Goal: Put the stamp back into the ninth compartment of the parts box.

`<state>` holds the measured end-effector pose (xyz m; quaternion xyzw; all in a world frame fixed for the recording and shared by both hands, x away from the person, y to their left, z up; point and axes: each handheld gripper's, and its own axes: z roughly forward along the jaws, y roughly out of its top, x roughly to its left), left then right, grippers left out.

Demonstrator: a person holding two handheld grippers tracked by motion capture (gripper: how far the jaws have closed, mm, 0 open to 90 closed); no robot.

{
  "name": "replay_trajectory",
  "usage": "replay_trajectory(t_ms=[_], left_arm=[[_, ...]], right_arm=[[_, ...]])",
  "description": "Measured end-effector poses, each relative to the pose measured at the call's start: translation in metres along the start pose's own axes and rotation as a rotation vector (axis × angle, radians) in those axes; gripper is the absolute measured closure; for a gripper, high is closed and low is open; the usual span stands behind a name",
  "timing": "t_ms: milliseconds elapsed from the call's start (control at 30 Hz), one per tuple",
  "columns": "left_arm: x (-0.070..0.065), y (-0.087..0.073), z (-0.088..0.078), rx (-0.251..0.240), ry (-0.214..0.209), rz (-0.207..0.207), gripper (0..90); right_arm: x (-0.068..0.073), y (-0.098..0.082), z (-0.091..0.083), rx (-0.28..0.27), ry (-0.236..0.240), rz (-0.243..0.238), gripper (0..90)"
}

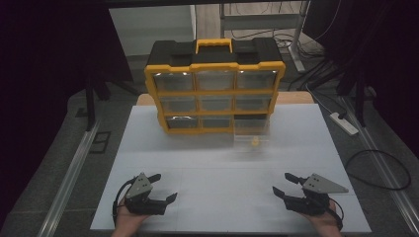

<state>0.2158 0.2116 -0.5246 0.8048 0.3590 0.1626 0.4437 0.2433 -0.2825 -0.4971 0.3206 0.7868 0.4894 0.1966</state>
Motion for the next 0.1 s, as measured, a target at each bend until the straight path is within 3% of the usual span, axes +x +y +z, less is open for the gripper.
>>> replay_trajectory(t_ms=[100], left_arm=[[0.0001,0.0001,-0.0003,-0.001,-0.002,-0.001,11.5]], right_arm=[[-0.0026,-0.0004,0.0,0.003,-0.01,-0.002,32.8]])
